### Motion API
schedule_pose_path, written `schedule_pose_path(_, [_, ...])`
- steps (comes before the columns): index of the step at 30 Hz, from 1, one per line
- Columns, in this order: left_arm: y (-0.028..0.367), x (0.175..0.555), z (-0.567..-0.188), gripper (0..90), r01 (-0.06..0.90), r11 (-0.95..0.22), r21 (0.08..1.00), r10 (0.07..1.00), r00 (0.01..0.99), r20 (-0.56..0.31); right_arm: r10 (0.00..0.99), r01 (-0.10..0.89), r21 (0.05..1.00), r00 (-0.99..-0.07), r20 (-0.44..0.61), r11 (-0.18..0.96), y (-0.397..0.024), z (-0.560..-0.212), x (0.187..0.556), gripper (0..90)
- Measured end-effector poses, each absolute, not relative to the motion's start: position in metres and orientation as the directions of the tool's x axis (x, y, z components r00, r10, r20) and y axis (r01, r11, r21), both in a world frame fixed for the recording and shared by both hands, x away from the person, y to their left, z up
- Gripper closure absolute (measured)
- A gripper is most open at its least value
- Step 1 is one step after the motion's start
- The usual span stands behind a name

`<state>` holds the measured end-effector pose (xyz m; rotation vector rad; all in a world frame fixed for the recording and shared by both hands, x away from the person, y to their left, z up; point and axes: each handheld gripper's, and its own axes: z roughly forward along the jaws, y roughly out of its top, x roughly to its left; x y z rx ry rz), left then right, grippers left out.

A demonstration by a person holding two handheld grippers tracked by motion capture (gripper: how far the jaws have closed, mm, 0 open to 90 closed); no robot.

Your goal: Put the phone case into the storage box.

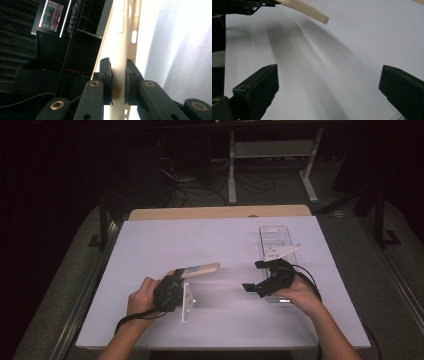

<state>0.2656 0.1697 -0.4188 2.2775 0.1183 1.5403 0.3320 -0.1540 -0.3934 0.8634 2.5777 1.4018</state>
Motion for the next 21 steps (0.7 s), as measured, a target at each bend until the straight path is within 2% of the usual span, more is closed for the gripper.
schedule_pose_path(12, [0.173, 0.269, -0.414, 78.7, -0.097, -0.891, 0.444, 0.362, 0.439, 0.822, 0.512, 0.436, 0.794, -0.838, 0.188, 0.423, -0.154, -0.394, 0.332, 2.3])
schedule_pose_path(21, [0.181, 0.274, -0.406, 78.8, -0.038, -0.847, 0.531, 0.447, 0.490, 0.748, 0.512, 0.437, 0.793, -0.838, 0.188, 0.424, -0.154, -0.394, 0.332, 2.3])
